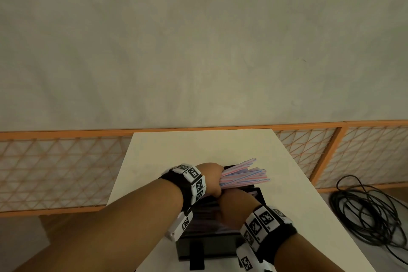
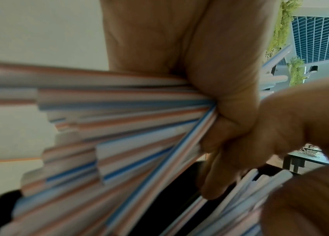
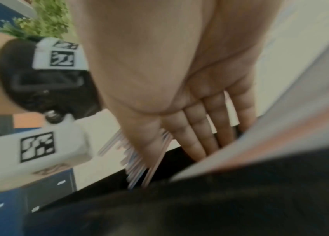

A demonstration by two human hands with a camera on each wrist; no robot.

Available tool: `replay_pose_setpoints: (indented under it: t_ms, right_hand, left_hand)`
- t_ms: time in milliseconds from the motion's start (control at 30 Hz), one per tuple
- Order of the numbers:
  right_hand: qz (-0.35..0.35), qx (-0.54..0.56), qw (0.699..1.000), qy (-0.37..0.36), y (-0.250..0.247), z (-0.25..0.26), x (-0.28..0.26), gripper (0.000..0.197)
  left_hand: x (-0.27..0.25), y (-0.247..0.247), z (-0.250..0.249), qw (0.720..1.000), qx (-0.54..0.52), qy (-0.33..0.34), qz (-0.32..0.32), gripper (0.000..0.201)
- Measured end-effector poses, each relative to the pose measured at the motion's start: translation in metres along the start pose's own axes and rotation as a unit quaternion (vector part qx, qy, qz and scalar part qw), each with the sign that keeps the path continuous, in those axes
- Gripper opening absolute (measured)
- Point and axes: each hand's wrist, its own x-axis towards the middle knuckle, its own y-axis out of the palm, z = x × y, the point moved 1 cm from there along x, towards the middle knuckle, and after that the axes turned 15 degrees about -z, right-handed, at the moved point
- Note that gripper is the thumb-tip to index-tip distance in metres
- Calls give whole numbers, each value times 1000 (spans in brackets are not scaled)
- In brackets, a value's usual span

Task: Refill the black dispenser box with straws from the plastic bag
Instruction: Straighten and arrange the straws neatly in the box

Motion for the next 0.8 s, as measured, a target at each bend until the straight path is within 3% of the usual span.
replay_pose_setpoints:
  t_ms: [200,400,633,800]
  right_hand:
    - [76,-50,996,-1,2,4,-5,38]
    - [85,-34,995,30,-4,4,-3,30]
    - [84,-88,993,10,3,3,-5,51]
    - [123,-47,990,48,1,4,-5,47]
  left_hand:
    - [3,4,-4,1000,17,3,11,42]
    - [2,5,0,1000,21,-7,17,41]
    - [1,4,-1,1000,12,-2,18,41]
    - [-1,6,-3,1000,6,-3,21,32]
